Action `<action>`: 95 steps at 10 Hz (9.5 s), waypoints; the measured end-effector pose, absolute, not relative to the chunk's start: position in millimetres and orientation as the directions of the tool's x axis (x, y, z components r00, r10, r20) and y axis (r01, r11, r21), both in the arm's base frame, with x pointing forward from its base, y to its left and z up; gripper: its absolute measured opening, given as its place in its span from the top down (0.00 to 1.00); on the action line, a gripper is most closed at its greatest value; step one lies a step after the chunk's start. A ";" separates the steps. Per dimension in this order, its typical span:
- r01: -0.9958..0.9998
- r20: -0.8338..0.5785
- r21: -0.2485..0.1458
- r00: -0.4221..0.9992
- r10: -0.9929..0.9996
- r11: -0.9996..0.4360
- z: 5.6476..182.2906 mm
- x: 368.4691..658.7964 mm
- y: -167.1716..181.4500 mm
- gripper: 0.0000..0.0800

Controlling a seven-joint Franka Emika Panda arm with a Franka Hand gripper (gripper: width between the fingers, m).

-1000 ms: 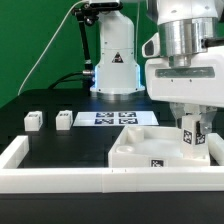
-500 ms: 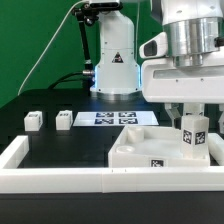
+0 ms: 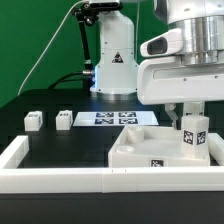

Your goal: Assemble square table

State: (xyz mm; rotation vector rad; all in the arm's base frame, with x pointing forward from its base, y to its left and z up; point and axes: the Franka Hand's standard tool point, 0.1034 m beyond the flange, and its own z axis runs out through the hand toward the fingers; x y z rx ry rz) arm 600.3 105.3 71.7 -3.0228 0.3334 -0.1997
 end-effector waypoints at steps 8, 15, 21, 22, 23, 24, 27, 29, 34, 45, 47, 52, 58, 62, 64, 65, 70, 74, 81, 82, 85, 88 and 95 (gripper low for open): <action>0.365 0.146 0.012 0.920 0.363 -0.931 70.5 602.0 92.4 0.19; 0.400 0.143 0.018 0.906 0.399 -0.916 69.5 601.7 92.0 0.64; -0.049 0.147 -0.059 0.987 -0.057 -0.997 69.4 603.2 94.3 0.64; -0.154 0.140 -0.075 0.977 -0.163 -0.985 69.4 603.0 96.8 0.64; -0.254 0.132 -0.093 0.955 -0.265 -0.963 69.4 603.4 96.4 0.64; -0.326 0.125 -0.105 0.933 -0.338 -0.939 69.6 603.7 96.1 0.64; -0.588 0.091 -0.127 0.795 -0.600 -0.799 67.6 600.9 91.6 0.63; -0.689 0.092 -0.118 0.709 -0.699 -0.715 67.6 599.4 85.7 0.62; -0.727 0.094 -0.119 0.670 -0.736 -0.677 69.2 598.6 81.6 0.27; -0.483 0.139 -0.131 0.856 -0.498 -0.866 120.0 574.6 53.2 0.19; -0.467 0.142 -0.127 0.865 -0.482 -0.875 119.1 574.0 50.7 0.19; -0.438 0.101 -0.073 0.891 -0.443 -0.896 93.2 541.8 10.2 0.19; -0.451 0.110 -0.057 0.884 -0.455 -0.890 79.3 532.7 -3.7 0.19; -0.459 0.087 -0.006 0.885 -0.458 -0.889 42.6 496.8 -15.6 0.19; -0.438 0.099 0.010 0.895 -0.435 -0.899 32.4 495.3 -24.1 0.19; -0.431 0.111 0.013 0.897 -0.427 -0.902 29.7 496.1 -25.1 0.19; -0.405 0.162 0.030 0.904 -0.395 -0.914 11.9 497.8 -27.4 0.20; -0.403 0.165 0.027 0.905 -0.393 -0.915 13.4 499.7 -25.9 0.67; -0.402 0.168 0.027 0.904 -0.392 -0.915 14.5 500.5 -26.4 0.92; -0.402 0.168 0.027 0.905 -0.392 -0.915 14.5 500.5 -26.4 0.92; -0.391 0.168 0.029 0.909 -0.381 -0.920 14.6 500.6 -26.4 0.92; -0.321 0.180 0.040 0.934 -0.309 -0.946 16.6 503.9 -27.2 0.92; 0.129 0.173 0.118 0.974 0.149 -0.985 25.6 521.9 -20.9 0.92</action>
Offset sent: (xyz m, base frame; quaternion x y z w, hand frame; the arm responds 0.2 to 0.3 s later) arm -0.0014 -0.0097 -0.0020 0.0007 0.0012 -0.2026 0.9793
